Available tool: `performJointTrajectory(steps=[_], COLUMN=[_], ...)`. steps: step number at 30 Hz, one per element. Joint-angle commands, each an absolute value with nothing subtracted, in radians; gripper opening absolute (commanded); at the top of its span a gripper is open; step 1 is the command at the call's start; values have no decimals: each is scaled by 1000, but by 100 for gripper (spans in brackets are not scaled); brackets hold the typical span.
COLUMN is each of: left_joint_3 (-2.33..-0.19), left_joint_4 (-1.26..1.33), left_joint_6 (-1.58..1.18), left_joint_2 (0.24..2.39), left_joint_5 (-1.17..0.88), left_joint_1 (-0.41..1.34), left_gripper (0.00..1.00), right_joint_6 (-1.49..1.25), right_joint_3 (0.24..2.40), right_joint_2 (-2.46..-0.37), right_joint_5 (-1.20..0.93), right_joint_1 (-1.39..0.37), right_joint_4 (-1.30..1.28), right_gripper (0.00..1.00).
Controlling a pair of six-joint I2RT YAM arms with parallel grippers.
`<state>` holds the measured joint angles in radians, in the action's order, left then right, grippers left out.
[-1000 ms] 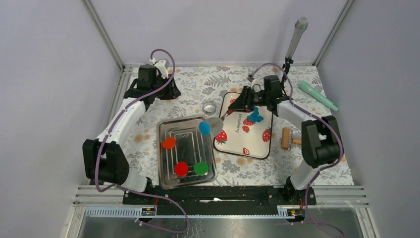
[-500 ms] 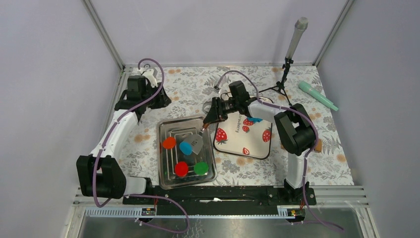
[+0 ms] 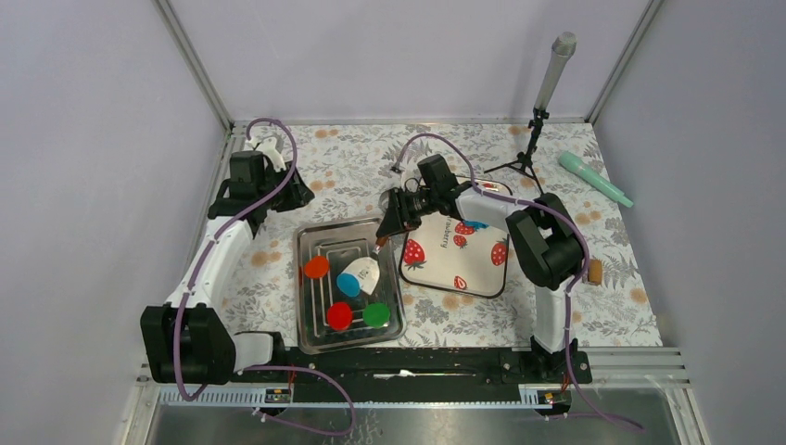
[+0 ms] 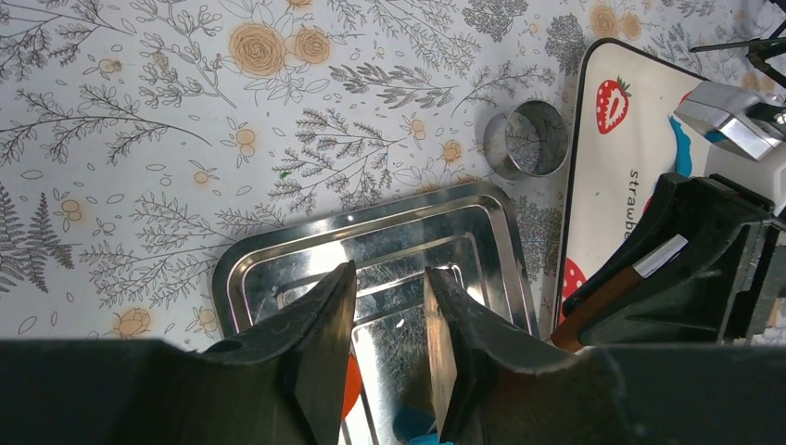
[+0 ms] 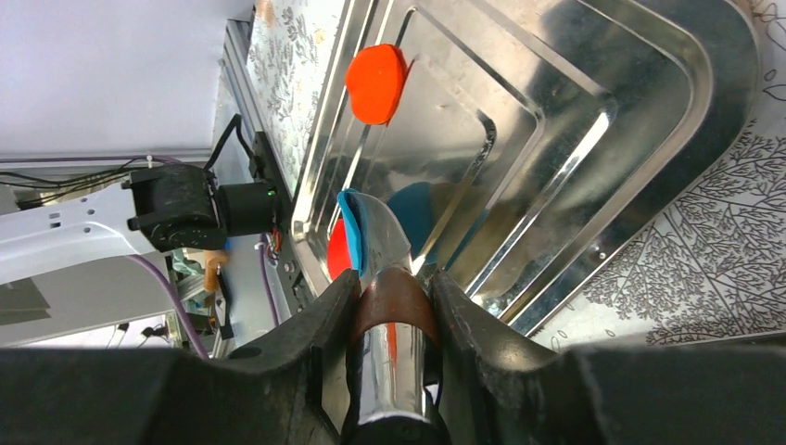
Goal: Roll out the dumpling wrappers from the dough
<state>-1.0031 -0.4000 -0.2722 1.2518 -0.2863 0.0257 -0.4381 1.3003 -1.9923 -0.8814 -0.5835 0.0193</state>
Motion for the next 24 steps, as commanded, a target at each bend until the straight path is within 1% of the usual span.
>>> performJointTrajectory(steps=[1, 7, 18, 24], left_joint_3=[-991, -979, -965, -960], left_joint_4=[-345, -334, -310, -305], left_joint_6=[-294, -308, -338, -348], left_joint_2=[1214, 1213, 1232, 1238], left_joint_5=[-308, -321, -348, -361], left_joint_1=[13, 5, 2, 2], left_gripper=[38, 38, 39, 39], right_joint_6=[-389, -338, -266, -172], right_joint_3=[1349, 1368, 1396, 1439], right_joint_2=[-2004, -1996, -1962, -1947], right_joint_5=[-868, -807, -708, -625], right_joint_1=[-595, -596, -596, -619], right_joint_4=[6, -66, -111, -161], right_gripper=[0, 0, 0, 0])
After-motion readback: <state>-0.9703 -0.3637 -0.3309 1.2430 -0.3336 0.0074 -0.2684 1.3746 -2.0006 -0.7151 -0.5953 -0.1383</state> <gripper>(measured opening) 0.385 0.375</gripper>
